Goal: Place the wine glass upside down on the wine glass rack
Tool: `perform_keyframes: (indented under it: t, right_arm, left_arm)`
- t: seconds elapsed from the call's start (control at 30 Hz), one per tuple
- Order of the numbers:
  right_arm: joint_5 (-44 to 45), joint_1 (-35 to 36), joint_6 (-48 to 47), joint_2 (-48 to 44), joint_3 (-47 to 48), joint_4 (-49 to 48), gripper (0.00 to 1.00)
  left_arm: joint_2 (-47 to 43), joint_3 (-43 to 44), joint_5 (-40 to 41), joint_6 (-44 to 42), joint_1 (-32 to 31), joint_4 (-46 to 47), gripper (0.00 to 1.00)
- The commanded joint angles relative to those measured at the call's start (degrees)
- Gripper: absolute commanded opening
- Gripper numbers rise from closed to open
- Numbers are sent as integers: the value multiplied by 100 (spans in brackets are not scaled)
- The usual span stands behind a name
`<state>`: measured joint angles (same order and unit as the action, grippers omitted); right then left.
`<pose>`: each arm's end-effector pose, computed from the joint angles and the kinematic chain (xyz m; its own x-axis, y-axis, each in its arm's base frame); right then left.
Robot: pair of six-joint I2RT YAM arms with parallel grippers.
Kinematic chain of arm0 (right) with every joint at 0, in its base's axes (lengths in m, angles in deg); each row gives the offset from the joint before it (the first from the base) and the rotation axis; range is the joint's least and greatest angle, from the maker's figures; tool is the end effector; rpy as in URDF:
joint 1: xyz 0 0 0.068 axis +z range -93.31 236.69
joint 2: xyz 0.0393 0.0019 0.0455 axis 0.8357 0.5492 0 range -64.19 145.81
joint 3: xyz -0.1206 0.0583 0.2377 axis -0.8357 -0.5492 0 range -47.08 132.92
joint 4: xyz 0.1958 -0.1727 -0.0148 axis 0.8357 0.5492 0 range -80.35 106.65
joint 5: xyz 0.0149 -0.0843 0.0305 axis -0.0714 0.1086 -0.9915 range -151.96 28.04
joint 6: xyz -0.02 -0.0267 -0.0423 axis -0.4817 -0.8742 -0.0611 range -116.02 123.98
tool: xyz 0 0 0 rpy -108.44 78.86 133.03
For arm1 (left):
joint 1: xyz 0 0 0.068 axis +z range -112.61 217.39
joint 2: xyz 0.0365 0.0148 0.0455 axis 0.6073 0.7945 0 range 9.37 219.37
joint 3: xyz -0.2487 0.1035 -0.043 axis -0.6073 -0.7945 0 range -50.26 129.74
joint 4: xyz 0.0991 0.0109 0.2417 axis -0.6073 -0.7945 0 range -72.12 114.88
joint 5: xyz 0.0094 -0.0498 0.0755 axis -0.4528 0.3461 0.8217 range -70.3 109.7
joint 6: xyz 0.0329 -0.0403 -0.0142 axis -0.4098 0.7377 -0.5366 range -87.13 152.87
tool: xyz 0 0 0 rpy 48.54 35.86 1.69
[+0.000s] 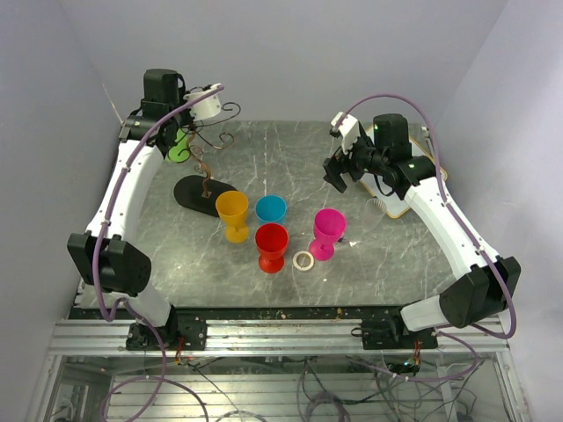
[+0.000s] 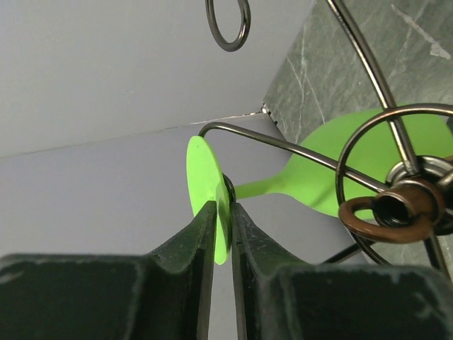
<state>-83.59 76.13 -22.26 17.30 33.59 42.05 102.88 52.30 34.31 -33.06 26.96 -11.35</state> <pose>0.2939 0.1177 0.3724 -0.1981 -0.5059 -0.8395 -0.7668 0.6136 -0.1887 0.3608 -0.0572 0.4252 -0.2246 0.9398 -0.2576 0.3917 0.3291 0.8592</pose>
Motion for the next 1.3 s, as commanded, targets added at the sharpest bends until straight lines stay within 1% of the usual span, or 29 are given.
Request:
perform_keyframes:
  t: [0.0, 0.2, 0.37, 0.5, 0.6, 0.67, 0.7, 0.77, 0.8, 0.83, 0.87, 0.97, 1.07, 1.27]
  right_arm:
    - [-2, -22, -22, 33, -59, -133, 100]
    - [-17, -28, 8, 59, -16, -101, 100]
    - [-30, -28, 62, 88, -16, -108, 100]
    - [-69, -27, 92, 88, -25, -51, 100]
    - [-98, -21, 62, 84, 40, 142, 100]
    - [-165, -18, -89, 106, 127, 526, 99]
    - [-190, -15, -171, 127, 190, 727, 98]
    - [-181, 23, -338, 193, 339, 1195, 95]
    - [-145, 43, -419, 232, 409, 1445, 93]
    - [-56, 76, -485, 272, 473, 1647, 91]
    - [20, 108, -541, 297, 522, 1853, 90]
    - [247, 245, -635, 364, 580, 2256, 86]
    - [478, 412, -643, 455, 582, 2507, 83]
    - [589, 624, -612, 730, 500, 2790, 73]
  left_arm:
    - [-260, 5, -275, 177, -59, -207, 26]
    - [-313, 12, -308, 296, -63, -350, 30]
    - [-494, -85, -414, 466, -63, -353, 37]
    - [-698, -102, -594, 729, -64, -356, 45]
    - [-909, -152, -801, 1012, -64, -366, 56]
    - [-1077, -221, -957, 1214, -64, -340, 62]
    - [-1203, -269, -1020, 1358, -64, -292, 67]
    - [-1406, -401, -1128, 1731, -64, -132, 81]
    - [-1501, -484, -1192, 2000, -64, -42, 91]
    - [-1599, -572, -1258, 2177, -63, 45, 97]
    - [-1695, -658, -1344, 2328, -64, 131, 99]
    - [-1848, -827, -1499, 2719, -64, 282, 100]
    - [-1881, -773, -1605, 3003, -64, 235, 100]
    - [-1907, -774, -1631, 3120, -64, 194, 100]
